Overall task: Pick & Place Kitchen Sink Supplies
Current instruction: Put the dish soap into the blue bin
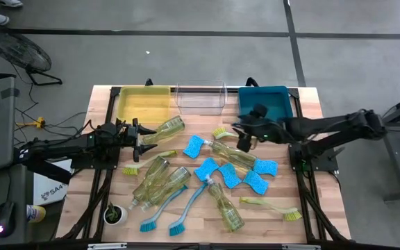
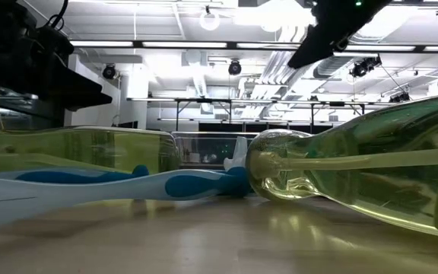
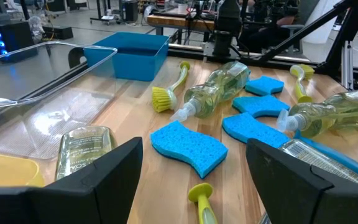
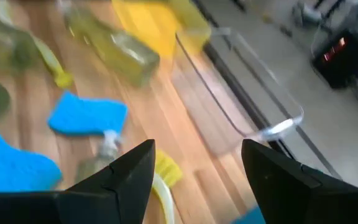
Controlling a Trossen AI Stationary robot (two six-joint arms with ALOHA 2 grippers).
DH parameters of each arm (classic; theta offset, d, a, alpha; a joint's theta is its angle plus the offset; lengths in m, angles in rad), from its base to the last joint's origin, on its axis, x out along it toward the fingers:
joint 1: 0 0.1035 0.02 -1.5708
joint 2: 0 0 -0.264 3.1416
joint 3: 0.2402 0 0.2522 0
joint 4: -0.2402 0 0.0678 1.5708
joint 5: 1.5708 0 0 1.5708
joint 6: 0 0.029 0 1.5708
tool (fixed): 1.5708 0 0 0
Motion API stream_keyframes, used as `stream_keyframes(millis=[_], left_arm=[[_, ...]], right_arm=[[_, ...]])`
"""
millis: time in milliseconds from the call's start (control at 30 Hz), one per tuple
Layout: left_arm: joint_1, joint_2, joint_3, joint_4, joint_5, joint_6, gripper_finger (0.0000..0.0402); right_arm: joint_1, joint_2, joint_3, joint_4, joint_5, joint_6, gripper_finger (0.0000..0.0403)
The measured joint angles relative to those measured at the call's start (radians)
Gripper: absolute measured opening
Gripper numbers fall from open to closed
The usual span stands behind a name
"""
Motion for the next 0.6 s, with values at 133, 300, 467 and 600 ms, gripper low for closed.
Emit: stream_keyframes(millis=[133,300,467,600], left_arm=[[0.000,0.000,0.000,0.000,0.000,0.000,0.0280],[0.000,0.000,0.000,0.000,0.000,0.000,0.0280],[0.000,0.000,0.000,0.000,0.000,0.000,0.0280],[0.000,0.000,0.000,0.000,0.000,0.000,0.0280]], right_arm=[[-0.037,0.103,0.138,-0.182,-0.020,0.061,0.0234],[-0.083,0.204,0.265,-0.358,-0.100,0.089,0.0234],[-0.114,0.292,0.330,-0.478,-0.214,0.089,0.0234],[-0.130,0.348,0.333,-0.495,-0.266,0.087,0.0234]])
